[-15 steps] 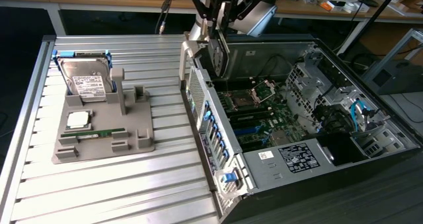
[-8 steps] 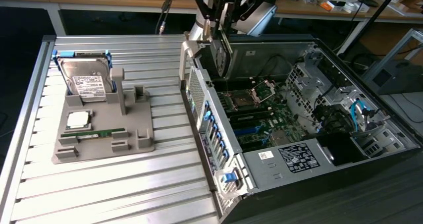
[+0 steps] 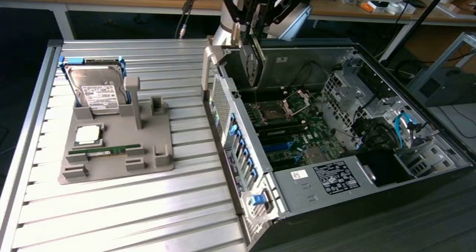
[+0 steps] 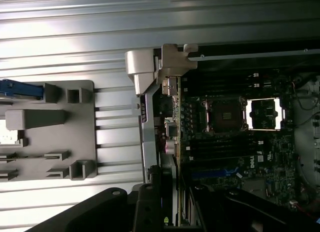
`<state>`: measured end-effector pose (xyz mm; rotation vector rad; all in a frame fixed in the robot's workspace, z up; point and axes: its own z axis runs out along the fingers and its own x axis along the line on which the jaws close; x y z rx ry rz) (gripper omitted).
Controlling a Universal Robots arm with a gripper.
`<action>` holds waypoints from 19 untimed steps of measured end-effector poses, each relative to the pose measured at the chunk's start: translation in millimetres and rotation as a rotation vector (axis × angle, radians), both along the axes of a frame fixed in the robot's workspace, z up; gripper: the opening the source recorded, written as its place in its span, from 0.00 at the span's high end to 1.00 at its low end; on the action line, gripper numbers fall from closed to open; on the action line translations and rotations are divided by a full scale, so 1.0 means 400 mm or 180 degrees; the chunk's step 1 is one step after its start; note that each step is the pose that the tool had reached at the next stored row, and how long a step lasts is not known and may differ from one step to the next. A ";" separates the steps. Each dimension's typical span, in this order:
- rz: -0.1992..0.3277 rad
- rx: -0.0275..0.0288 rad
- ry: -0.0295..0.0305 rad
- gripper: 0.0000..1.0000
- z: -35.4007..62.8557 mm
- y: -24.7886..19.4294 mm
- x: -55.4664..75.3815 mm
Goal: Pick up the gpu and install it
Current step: 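Pick up the gpu and move the gpu toward the slot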
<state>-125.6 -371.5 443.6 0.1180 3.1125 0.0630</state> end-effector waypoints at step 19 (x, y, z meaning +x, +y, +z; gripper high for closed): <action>0.0000 0.0000 0.0000 0.73 -0.008 -0.003 0.037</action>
